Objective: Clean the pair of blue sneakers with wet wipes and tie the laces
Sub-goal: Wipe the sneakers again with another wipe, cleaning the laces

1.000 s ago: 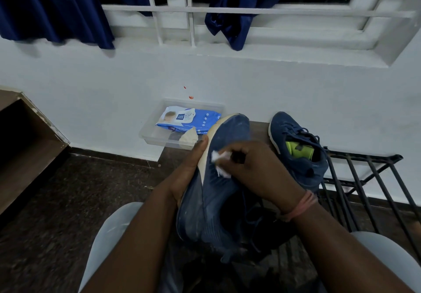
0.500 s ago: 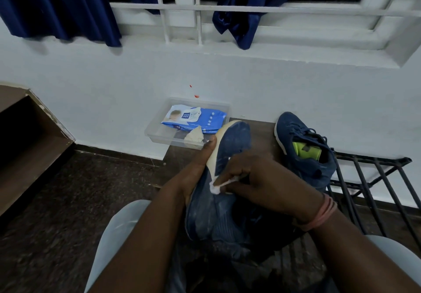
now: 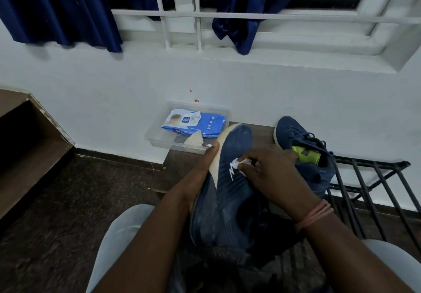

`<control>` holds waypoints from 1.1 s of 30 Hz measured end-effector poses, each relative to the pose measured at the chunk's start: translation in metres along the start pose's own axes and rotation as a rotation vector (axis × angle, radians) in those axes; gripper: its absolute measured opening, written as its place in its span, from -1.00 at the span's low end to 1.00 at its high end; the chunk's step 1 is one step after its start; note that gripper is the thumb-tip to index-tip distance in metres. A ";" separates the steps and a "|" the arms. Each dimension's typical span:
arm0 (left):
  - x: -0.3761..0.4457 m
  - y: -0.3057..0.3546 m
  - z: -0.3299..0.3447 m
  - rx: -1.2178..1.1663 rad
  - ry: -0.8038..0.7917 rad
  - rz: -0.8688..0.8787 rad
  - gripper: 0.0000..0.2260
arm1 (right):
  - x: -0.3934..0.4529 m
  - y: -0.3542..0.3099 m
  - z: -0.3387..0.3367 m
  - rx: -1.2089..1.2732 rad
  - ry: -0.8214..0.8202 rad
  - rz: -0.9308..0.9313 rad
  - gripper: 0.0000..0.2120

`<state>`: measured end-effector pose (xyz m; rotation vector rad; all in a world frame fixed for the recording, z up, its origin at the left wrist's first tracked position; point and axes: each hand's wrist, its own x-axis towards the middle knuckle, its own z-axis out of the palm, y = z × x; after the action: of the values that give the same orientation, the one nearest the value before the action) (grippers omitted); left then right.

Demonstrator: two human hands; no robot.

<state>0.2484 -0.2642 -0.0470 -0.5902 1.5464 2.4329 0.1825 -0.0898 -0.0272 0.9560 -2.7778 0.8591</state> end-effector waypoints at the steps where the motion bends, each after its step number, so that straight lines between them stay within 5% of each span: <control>1: -0.001 -0.001 0.001 0.009 -0.011 -0.009 -0.55 | 0.001 0.004 0.004 -0.017 0.040 0.064 -0.89; 7: 0.000 0.004 0.001 -0.068 -0.008 0.043 -0.46 | -0.011 -0.022 -0.015 0.313 -0.275 -0.092 -0.97; 13: -0.003 0.001 0.001 -0.080 -0.026 0.050 -0.45 | 0.003 0.006 0.002 0.225 0.060 0.052 -0.93; 18: -0.003 0.004 0.002 -0.104 -0.051 0.068 -0.47 | -0.013 -0.016 -0.017 0.330 -0.308 -0.160 -0.96; 24: 0.002 0.003 -0.001 -0.149 -0.022 0.107 -0.47 | -0.003 0.003 -0.009 0.174 0.049 -0.037 -0.85; 29: 0.001 0.011 0.001 -0.224 0.014 0.204 -0.49 | -0.013 -0.017 -0.012 0.339 -0.102 -0.109 -0.95; 33: 0.000 0.011 0.002 -0.199 0.063 0.226 -0.50 | -0.005 -0.012 -0.003 0.364 0.091 0.015 -0.84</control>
<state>0.2440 -0.2672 -0.0375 -0.5581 1.4767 2.7867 0.1932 -0.0938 -0.0198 0.9116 -2.6044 1.4071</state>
